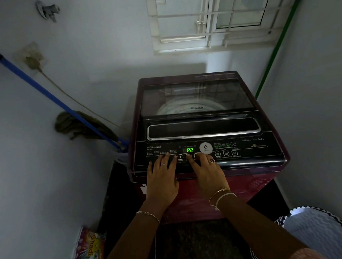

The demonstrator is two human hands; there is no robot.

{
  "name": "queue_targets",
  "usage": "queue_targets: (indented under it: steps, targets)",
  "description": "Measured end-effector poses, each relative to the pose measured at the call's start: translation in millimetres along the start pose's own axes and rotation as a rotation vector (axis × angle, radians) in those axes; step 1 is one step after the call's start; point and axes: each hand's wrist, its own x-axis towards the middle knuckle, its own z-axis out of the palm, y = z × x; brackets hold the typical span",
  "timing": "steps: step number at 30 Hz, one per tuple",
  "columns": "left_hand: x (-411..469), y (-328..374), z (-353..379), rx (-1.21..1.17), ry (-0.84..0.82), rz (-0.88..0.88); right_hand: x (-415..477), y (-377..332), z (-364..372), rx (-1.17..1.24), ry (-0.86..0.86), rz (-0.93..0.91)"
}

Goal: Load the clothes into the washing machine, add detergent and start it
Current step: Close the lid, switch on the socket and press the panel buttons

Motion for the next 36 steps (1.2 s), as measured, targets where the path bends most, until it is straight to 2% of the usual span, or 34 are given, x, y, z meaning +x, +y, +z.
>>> queue_targets:
  steps: [14, 36]
  targets:
    - [-1.3, -0.1, -0.4, -0.003, 0.002, 0.011, 3.5, -0.1, -0.1, -0.039, -0.016, -0.016]
    - [-0.6, -2.1, 0.0, 0.021, -0.008, 0.023, -8.5, 5.1, 1.3, 0.027, 0.008, -0.038]
